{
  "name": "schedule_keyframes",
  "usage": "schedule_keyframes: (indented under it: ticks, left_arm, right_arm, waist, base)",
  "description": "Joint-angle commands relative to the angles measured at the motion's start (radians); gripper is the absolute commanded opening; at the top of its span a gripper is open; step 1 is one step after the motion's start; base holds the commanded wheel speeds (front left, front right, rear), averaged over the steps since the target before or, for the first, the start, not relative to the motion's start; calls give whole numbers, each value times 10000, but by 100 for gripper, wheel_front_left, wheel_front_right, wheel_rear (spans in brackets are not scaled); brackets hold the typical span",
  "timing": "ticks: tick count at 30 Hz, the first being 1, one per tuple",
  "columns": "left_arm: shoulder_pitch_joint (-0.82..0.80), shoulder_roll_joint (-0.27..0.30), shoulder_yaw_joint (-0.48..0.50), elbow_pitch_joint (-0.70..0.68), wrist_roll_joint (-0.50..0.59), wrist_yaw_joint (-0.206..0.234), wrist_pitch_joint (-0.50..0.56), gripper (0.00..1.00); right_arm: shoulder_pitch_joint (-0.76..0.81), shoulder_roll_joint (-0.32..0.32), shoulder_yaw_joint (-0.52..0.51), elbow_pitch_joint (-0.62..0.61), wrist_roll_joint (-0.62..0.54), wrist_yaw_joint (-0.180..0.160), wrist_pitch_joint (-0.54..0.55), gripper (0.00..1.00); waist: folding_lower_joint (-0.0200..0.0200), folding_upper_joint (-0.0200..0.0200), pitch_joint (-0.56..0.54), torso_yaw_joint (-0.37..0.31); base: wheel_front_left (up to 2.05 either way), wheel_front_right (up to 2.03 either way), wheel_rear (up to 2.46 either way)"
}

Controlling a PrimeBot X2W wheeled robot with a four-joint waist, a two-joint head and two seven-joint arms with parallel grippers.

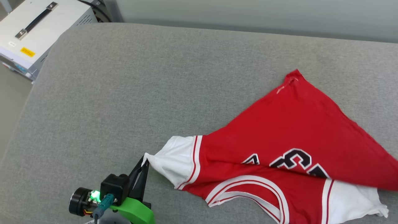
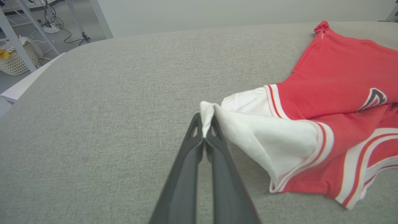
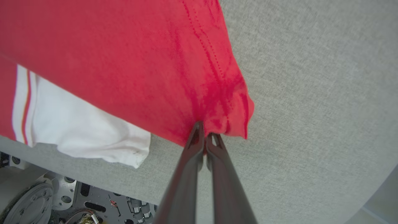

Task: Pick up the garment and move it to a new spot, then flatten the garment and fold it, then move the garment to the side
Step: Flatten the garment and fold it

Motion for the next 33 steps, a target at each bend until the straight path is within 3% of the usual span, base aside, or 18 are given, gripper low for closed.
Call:
schedule_keyframes:
  ticks: [1,7,12,13,14,27,33]
  left_arm:
    - [167,52,30,-3,-135,121,11,0]
    - [219,54,32,-62,-200,183,24,0]
    - [203,92,57,-83,-225,238,52,0]
    - [214,100,65,-86,-236,256,58,0]
    - [228,106,67,-88,-246,270,67,0]
    - [134,179,-57,-382,-162,351,193,0]
    - [-235,110,-196,-500,-3,285,249,0]
  right_arm:
    - [438,151,-138,14,58,-6,-159,0]
    - [2149,1008,-506,125,-121,-6,-498,0]
    - [2631,1534,-629,81,-606,-6,-640,0]
    - [2580,1629,-761,51,-691,-6,-702,60]
    - [2509,1679,-877,12,-771,-6,-739,100]
    - [927,1764,-4141,-2199,-1130,-6,-1232,100]
    - [-745,1893,-4167,-2785,-1443,-6,-734,100]
  waist:
    - [1,56,-148,-157]
    - [1,56,-42,-263]
    - [1,56,27,-402]
    - [1,56,11,-451]
    - [1,56,-12,-495]
    - [1,56,-29,-418]
    - [1,56,332,-81]
  base:
    - [0,0,0]
    - [0,0,0]
    - [0,0,0]
    - [0,0,0]
    - [0,0,0]
    - [0,0,0]
    - [0,0,0]
